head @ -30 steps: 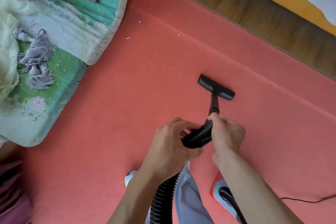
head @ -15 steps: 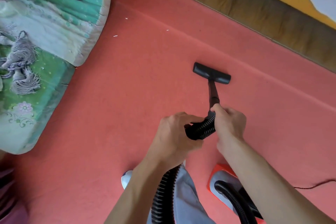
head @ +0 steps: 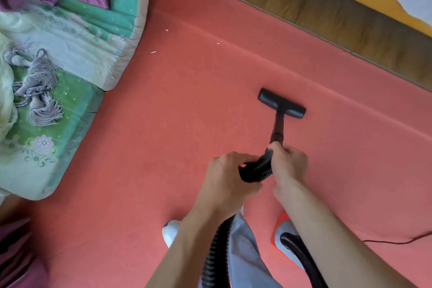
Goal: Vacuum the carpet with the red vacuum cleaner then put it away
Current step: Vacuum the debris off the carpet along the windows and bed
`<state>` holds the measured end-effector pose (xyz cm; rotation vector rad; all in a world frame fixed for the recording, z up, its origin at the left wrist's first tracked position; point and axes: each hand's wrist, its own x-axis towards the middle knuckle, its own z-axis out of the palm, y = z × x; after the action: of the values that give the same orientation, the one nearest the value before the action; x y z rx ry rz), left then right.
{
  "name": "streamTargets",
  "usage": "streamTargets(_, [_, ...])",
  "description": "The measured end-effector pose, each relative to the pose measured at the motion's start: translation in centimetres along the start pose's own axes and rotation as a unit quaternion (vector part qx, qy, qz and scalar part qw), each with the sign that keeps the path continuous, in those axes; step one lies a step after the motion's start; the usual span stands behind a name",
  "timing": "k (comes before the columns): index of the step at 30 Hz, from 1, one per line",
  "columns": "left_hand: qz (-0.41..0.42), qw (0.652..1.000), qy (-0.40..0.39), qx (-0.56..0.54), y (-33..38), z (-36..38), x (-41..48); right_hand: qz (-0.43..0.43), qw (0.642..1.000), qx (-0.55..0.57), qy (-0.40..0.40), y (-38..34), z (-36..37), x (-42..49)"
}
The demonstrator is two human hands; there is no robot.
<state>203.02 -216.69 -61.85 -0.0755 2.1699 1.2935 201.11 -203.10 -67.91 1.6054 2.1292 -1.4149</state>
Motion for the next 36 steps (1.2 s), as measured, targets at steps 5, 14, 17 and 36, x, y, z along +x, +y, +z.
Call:
streamTargets(5, [-0.033, 0.998, 0.040, -0.033, -0.4, 2.9, 0.7, -0.021, 0.998, -0.055, -0.009, -0.3, 0.6, 2.6])
streamTargets(14, [-0.043, 0.974, 0.105, -0.195, -0.3, -2.2, -3.2, -0.040, 0.992, -0.026, -0.113, -4.8, 0.8, -3.2])
streamTargets(17, [-0.066, 0.960, 0.150, -0.225, -0.5, -3.8, -3.7, -0.045, 0.989, -0.032, -0.140, -5.8, 3.4, -4.4])
streamTargets(36, [-0.039, 0.948, 0.313, -0.035, -1.0, -9.9, 7.0, -0.092, 0.973, -0.046, -0.207, -13.2, 15.3, 0.3])
